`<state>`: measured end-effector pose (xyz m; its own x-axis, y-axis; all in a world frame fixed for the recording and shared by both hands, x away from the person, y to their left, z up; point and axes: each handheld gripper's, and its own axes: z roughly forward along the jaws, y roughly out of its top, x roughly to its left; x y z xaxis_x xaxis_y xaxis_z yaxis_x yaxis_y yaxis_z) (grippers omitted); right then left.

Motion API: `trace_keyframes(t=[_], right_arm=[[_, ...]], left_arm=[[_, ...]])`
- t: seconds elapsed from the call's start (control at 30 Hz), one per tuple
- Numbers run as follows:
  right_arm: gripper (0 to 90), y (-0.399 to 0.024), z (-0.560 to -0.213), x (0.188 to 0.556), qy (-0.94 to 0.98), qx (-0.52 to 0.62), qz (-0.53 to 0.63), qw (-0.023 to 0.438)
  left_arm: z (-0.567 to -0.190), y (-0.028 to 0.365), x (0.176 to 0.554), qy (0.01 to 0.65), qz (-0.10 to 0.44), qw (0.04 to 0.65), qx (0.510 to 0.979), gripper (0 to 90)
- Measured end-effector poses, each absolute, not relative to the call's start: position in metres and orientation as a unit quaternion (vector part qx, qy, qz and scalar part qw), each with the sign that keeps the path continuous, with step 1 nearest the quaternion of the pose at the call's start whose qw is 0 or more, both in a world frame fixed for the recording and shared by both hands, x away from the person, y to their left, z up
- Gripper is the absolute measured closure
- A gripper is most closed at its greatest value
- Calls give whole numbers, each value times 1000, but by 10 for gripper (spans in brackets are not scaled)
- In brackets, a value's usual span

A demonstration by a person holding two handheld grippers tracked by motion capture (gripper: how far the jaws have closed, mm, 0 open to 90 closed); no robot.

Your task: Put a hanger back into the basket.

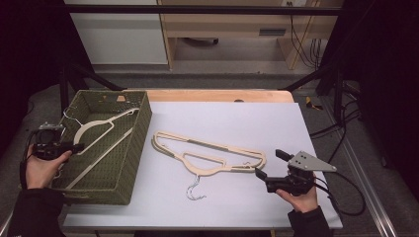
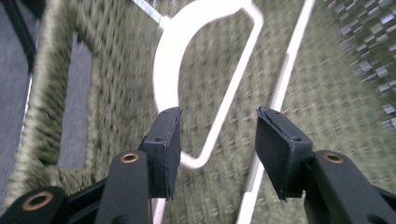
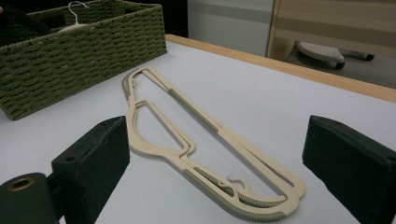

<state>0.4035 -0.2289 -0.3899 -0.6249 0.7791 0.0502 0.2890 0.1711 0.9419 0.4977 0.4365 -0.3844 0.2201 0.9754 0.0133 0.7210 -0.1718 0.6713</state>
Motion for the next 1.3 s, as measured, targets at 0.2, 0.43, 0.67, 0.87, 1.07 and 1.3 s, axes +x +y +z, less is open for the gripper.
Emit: trace_keyframes(t=[0.2, 0.43, 0.67, 0.87, 1.07, 1.3], right_arm=[[78, -229, -389, 403, 728, 365, 531, 233], [74, -229, -389, 403, 726, 365, 535, 232], [70, -230, -388, 403, 724, 365, 539, 230], [68, -230, -388, 403, 722, 368, 539, 228], [68, -229, -389, 403, 724, 367, 538, 229], [67, -230, -388, 402, 721, 369, 540, 231]], left_arm=[[-360, 414, 482, 526, 264, 363, 723, 413], [-332, 364, 463, 448, 281, 425, 735, 265], [-320, 314, 444, 383, 288, 466, 744, 148], [-326, 278, 431, 357, 263, 497, 746, 111], [-341, 247, 425, 348, 243, 504, 752, 105], [-359, 216, 423, 333, 223, 504, 765, 104]])
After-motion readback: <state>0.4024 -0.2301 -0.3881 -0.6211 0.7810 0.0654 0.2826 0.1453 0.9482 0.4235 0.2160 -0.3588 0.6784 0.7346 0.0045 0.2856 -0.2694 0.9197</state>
